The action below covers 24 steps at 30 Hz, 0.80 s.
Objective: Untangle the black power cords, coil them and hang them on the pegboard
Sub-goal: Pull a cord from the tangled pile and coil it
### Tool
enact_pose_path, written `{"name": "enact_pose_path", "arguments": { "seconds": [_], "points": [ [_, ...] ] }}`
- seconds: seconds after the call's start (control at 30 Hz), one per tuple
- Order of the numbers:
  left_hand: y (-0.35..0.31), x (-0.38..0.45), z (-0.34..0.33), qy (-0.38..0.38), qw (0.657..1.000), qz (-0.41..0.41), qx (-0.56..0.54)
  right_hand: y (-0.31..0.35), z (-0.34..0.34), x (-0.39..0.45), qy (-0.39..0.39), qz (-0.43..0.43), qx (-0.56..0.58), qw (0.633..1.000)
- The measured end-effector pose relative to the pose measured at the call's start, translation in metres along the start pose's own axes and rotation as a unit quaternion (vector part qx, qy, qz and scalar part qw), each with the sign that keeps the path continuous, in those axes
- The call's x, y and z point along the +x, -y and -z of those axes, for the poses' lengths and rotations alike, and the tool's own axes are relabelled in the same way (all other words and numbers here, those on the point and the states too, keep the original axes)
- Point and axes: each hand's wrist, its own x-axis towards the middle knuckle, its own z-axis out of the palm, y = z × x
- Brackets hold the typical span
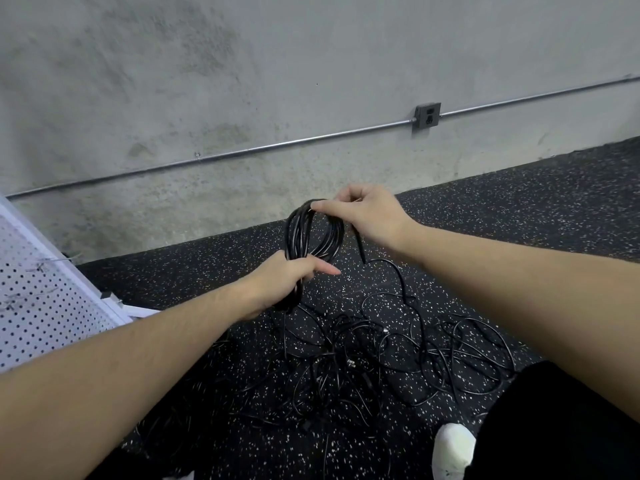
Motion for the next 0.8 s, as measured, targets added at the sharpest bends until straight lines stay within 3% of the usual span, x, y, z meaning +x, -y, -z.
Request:
{"name": "enact_pose_path", "arguments": {
  "seconds": [0.1, 0.27, 0.4, 0.53, 0.8],
  "points": [
    [0.001, 0.002, -0.002, 0.012, 0.998, -0.027, -0.046, -0.002, 0.0, 0.0, -0.015, -0.026, 0.055, 0.998],
    [-0.003, 0.005, -0.008, 0.033, 0.991, -0.042, -0.125, 0.004, -0.007, -0.004, 0.099, -0.119, 0.173, 0.973],
    [-0.005, 0.005, -0.007, 0.042, 0.986, -0.034, -0.157, 0.015, -0.017, -0.004, 0.053, -0.14, 0.288, 0.946],
    [-0.009, 0.003, -0.007, 0.029, 0.99, -0.01, -0.136, 0.02, -0.028, -0.004, 0.008, -0.152, 0.327, 0.933],
    [-0.01, 0.002, -0.005, 0.13, 0.967, 0.007, -0.218, 0.021, -0.025, -0.007, 0.051, -0.197, 0.356, 0.912]
  ]
}}
